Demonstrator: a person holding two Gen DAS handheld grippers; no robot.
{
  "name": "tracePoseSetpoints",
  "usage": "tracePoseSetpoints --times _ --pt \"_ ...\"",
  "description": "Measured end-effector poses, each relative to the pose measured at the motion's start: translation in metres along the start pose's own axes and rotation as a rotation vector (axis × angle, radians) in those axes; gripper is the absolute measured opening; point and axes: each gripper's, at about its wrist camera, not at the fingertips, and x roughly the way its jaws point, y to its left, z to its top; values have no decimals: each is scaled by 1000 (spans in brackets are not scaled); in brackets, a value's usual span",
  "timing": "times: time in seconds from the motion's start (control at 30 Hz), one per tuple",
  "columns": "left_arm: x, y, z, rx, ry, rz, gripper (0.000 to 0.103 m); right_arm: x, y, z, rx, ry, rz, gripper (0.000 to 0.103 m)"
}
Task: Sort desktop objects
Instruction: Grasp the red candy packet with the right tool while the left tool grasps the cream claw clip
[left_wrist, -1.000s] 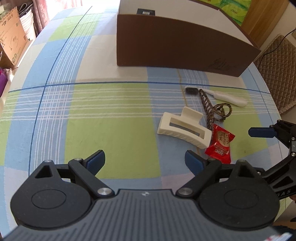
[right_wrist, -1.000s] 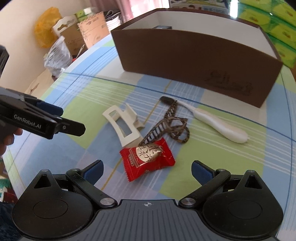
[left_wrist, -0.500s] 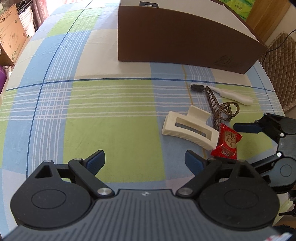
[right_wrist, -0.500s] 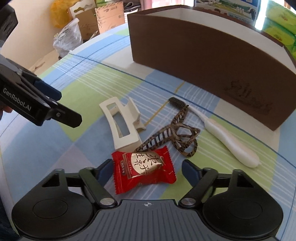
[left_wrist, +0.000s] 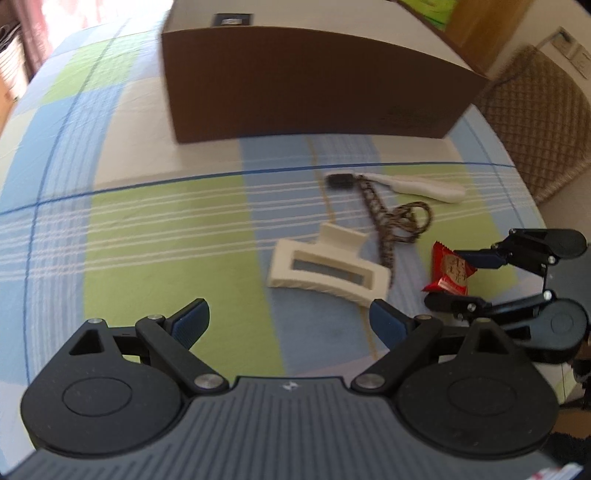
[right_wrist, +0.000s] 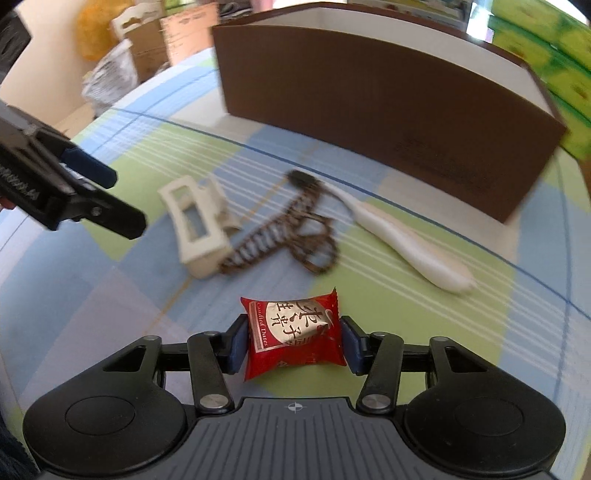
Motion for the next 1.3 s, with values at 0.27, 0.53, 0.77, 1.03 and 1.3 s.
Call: tracePoseSetpoints --times 0.27,0.53,0.77,1.03,1.3 --pt "22 -23 13 131 35 -14 97 -17 -31 -20 98 5 -73 49" --pt "48 -26 18 163 48 16 95 -24 -37 -29 135 -5 -93 49" --pt "49 -13 18 196 29 29 84 -23 -39 -30 137 -9 -101 49" --pt "30 22 1 93 36 80 84 -19 -41 -28 136 -16 -116 49" --pt "15 40 -22 11 47 113 84 -17 -42 -24 132 -16 -122 49"
